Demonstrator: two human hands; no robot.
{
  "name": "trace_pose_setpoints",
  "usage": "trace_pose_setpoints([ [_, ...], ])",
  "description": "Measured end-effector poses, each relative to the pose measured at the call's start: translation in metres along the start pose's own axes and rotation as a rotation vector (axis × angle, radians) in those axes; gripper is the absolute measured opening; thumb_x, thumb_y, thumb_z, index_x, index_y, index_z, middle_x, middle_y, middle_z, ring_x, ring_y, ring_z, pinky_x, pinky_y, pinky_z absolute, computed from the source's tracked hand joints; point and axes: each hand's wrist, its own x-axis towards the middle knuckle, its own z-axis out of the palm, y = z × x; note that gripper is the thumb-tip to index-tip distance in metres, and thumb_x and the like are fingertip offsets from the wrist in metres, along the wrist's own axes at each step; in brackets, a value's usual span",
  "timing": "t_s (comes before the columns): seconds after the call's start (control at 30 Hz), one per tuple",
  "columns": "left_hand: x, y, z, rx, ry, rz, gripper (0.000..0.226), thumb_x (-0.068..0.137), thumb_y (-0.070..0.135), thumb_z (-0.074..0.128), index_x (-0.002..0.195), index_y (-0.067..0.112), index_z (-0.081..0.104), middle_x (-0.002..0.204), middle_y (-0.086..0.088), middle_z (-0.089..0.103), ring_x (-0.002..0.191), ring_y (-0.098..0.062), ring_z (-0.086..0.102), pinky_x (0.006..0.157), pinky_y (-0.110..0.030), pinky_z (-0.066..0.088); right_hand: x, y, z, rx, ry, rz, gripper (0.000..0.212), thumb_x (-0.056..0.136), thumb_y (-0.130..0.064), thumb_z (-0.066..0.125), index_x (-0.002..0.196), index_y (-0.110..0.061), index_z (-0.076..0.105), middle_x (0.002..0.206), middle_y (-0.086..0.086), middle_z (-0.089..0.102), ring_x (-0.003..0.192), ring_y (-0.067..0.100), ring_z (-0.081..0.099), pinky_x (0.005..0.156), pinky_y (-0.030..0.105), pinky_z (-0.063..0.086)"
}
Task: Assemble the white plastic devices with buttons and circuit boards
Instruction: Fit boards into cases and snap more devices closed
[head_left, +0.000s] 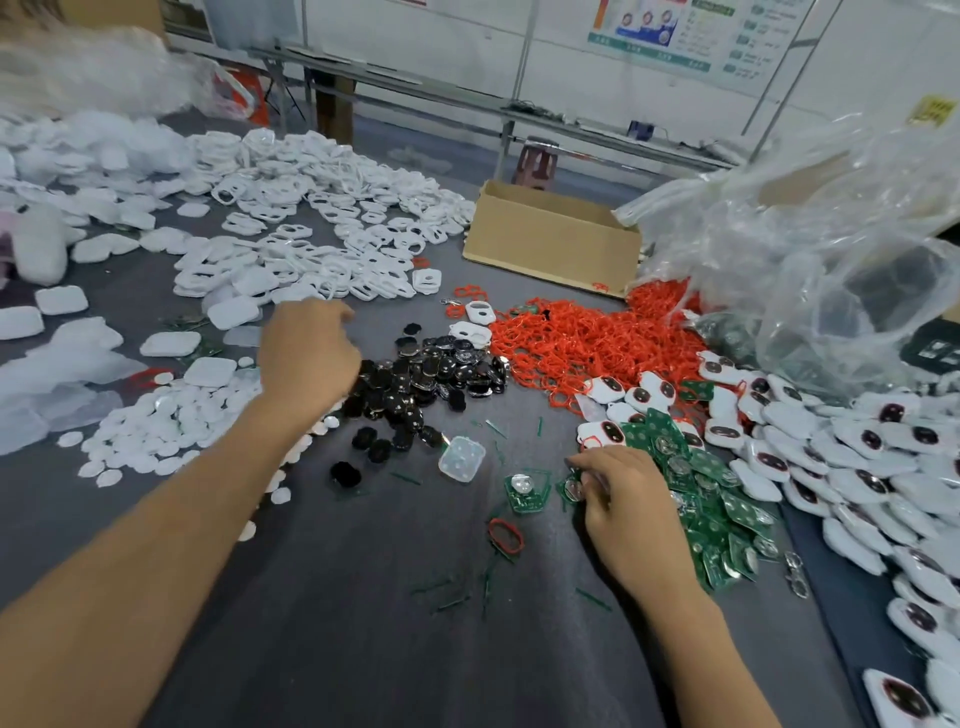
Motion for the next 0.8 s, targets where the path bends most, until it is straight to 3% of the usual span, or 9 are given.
trace_pose_setpoints([
  [0.07,0.019,-0.021,-0.003,0.169,-0.116,-0.069,0.025,0.084,0.006,0.055,0.104,0.002,0.068,0.103,-0.022,0.067,0.099,-0.04,0.058,0.075,-0.041,0.049,-0.001,0.0,0.0,0.011,0.005,0.004,0.028,0.08,0.008,0.06,0.1,-0.007,0.073,0.099,0.007,0.07,0.1,0.027,0.056,0.09,0.034,0.043],
  [0.17,0.029,-0.038,-0.003,0.238,-0.255,-0.104,0.02,0.086,0.016,0.056,0.091,-0.001,0.065,0.092,-0.02,0.066,0.09,-0.037,0.057,0.07,-0.036,0.047,-0.001,-0.001,-0.001,0.028,0.022,0.003,0.027,0.08,0.008,0.061,0.098,-0.008,0.073,0.098,0.005,0.069,0.1,0.025,0.056,0.089,0.029,0.041],
  [0.33,0.041,-0.041,-0.009,-0.017,-0.364,-0.231,0.021,0.08,0.014,0.073,0.095,0.001,0.071,0.094,-0.017,0.07,0.087,-0.032,0.065,0.073,-0.037,0.051,-0.002,0.0,-0.003,0.061,0.054,0.005,0.024,0.082,0.006,0.061,0.096,-0.009,0.074,0.097,0.002,0.069,0.1,0.023,0.056,0.088,0.021,0.034],
  [0.47,0.044,-0.038,-0.015,-0.238,-0.274,-0.293,0.013,0.081,0.006,0.071,0.093,0.011,0.07,0.094,-0.011,0.064,0.084,-0.025,0.055,0.067,-0.027,0.039,0.001,0.0,-0.005,0.119,0.104,0.004,0.023,0.081,0.006,0.063,0.091,-0.012,0.074,0.094,-0.002,0.069,0.098,0.021,0.057,0.086,0.016,0.032],
  [0.57,0.044,-0.037,-0.017,-0.34,-0.2,-0.274,0.02,0.088,0.004,0.059,0.101,0.013,0.071,0.112,-0.007,0.064,0.078,-0.018,0.053,0.059,-0.024,0.038,0.002,-0.001,-0.006,0.154,0.142,0.002,0.023,0.081,0.006,0.065,0.09,-0.014,0.073,0.092,-0.005,0.068,0.096,0.019,0.057,0.084,0.015,0.031],
  [0.67,0.04,-0.03,-0.028,-0.489,-0.104,-0.212,0.025,0.091,0.002,0.055,0.103,0.018,0.07,0.116,-0.009,0.065,0.07,-0.013,0.052,0.054,-0.02,0.042,0.004,-0.002,-0.008,0.199,0.186,0.052,0.024,0.08,0.007,0.064,0.09,-0.013,0.073,0.091,-0.005,0.069,0.093,0.017,0.057,0.082,0.017,0.032],
  [0.77,0.033,-0.009,-0.048,-0.605,0.011,-0.144,0.028,0.089,0.001,0.06,0.104,0.022,0.07,0.111,-0.007,0.069,0.085,-0.02,0.064,0.065,-0.022,0.051,0.015,0.0,-0.013,0.203,0.212,0.119,0.021,0.083,0.002,0.063,0.094,-0.011,0.074,0.094,-0.001,0.072,0.093,0.019,0.06,0.079,0.017,0.034],
  [0.8,0.026,0.001,-0.053,-0.673,0.002,-0.162,0.03,0.087,0.0,0.062,0.105,0.022,0.07,0.109,-0.005,0.069,0.086,-0.018,0.065,0.062,-0.02,0.052,0.023,0.001,-0.015,0.182,0.201,0.134,0.02,0.084,-0.001,0.062,0.096,-0.011,0.074,0.097,0.0,0.072,0.093,0.02,0.062,0.079,0.021,0.037],
])
